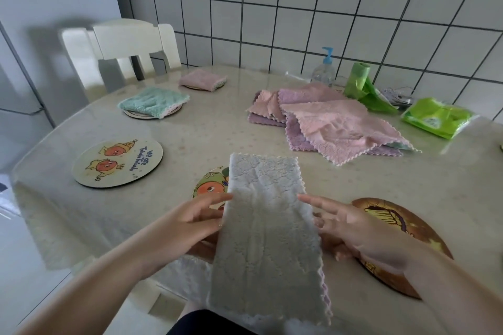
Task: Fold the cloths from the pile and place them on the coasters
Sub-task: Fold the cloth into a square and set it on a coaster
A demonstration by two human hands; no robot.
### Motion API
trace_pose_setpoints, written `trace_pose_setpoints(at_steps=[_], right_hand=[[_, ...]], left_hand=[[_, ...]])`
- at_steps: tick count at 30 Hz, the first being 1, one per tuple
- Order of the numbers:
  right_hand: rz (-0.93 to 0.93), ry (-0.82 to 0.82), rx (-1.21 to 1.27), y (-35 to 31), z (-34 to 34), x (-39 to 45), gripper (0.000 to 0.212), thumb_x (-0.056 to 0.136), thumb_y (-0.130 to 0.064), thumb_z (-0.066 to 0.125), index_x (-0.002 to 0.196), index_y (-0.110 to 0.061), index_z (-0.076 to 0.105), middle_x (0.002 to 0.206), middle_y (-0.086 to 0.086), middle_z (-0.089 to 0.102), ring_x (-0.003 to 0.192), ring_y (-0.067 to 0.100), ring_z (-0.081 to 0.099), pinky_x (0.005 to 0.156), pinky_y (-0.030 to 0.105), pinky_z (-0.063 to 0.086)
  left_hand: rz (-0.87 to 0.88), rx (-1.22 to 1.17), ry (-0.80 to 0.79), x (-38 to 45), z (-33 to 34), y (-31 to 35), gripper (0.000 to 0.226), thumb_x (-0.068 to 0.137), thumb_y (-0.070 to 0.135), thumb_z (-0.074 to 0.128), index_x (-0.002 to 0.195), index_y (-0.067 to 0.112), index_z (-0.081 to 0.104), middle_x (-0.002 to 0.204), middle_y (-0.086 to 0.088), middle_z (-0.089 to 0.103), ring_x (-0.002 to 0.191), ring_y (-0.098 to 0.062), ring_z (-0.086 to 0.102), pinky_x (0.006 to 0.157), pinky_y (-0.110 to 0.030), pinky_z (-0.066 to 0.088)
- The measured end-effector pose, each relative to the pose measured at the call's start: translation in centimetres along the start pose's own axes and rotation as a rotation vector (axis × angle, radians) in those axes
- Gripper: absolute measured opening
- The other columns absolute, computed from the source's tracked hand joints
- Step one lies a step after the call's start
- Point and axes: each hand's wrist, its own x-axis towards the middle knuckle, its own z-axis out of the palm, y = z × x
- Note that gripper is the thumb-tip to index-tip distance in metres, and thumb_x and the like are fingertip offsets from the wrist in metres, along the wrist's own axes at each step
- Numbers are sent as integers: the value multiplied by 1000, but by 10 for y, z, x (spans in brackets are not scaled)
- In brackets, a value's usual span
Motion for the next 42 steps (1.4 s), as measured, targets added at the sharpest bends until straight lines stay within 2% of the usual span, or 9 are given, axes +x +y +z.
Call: trace_pose_setpoints(at_steps=[7, 13, 15, 19, 23, 30, 34, 38, 42], right_hand=[[27, -64, -139, 4, 7, -22, 33, 95, -26, 46, 116, -51, 55, 54, -6, 61, 49, 3, 53, 51, 17, 35], [-362, 170, -920, 18, 15, -30, 42, 88, -26, 57, 119, -53, 51, 94, -25, 48, 65, 6, 53, 55, 15, 42], [-489, 254, -1098, 24, 13, -31, 35, 84, -31, 59, 117, -43, 57, 103, -13, 48, 68, 1, 51, 57, 10, 38], [-689, 341, -1276, 39, 10, -27, 40, 83, -19, 66, 119, -34, 55, 125, 0, 52, 106, 23, 55, 88, 35, 47], [-821, 259, -1281, 40, 11, -18, 28, 87, -14, 57, 113, -25, 61, 119, 0, 63, 111, 17, 56, 92, 35, 46], [-706, 212, -949, 32, 16, -13, 25, 87, -17, 48, 106, -23, 63, 104, -9, 69, 97, 1, 61, 83, 20, 50], [-536, 275, -726, 18, 20, -19, 21, 90, -41, 49, 103, -30, 62, 86, -34, 60, 87, -21, 54, 73, 0, 41], [-415, 418, -484, 13, 17, -7, 30, 87, -9, 55, 73, -35, 61, 80, -22, 65, 64, -1, 60, 52, 11, 42], [-234, 496, -358, 8, 7, 19, 18, 90, -16, 54, 76, -22, 65, 73, -3, 68, 67, 11, 62, 61, 25, 47]], left_hand=[[222, 521, 22, -19, -5, -25, 42, 93, 10, 48, 115, 45, 55, 99, 19, 64, 74, -2, 65, 63, -19, 50], [612, 1159, 164, -23, -10, -40, 34, 90, 39, 38, 113, 34, 63, 99, 14, 52, 75, 3, 49, 54, -20, 49], [724, 1209, 179, -20, -14, -45, 32, 92, 37, 39, 112, 31, 63, 107, 7, 55, 91, -8, 56, 67, -27, 53], [899, 1328, 83, -10, -23, -49, 32, 92, 33, 44, 122, 31, 56, 134, 3, 53, 129, -16, 44, 101, -35, 40], [851, 1477, -108, -2, -24, -50, 53, 89, 42, 44, 140, 31, 36, 148, 5, 36, 139, -13, 28, 109, -35, 23], [932, 1168, -23, 2, -18, -48, 38, 96, 34, 33, 124, 23, 57, 129, 10, 58, 125, -6, 48, 106, -38, 34], [895, 984, 63, 7, -14, -37, 28, 95, 32, 40, 101, 22, 65, 98, 10, 70, 90, -12, 65, 90, -34, 45], [685, 765, 211, 19, -8, -19, 29, 92, 33, 47, 63, 30, 43, 59, 9, 54, 48, -5, 44, 46, -17, 35], [514, 540, 251, 51, -11, -9, 35, 90, 30, 56, 60, 18, 44, 50, 9, 43, 44, -5, 36, 46, -21, 27]])
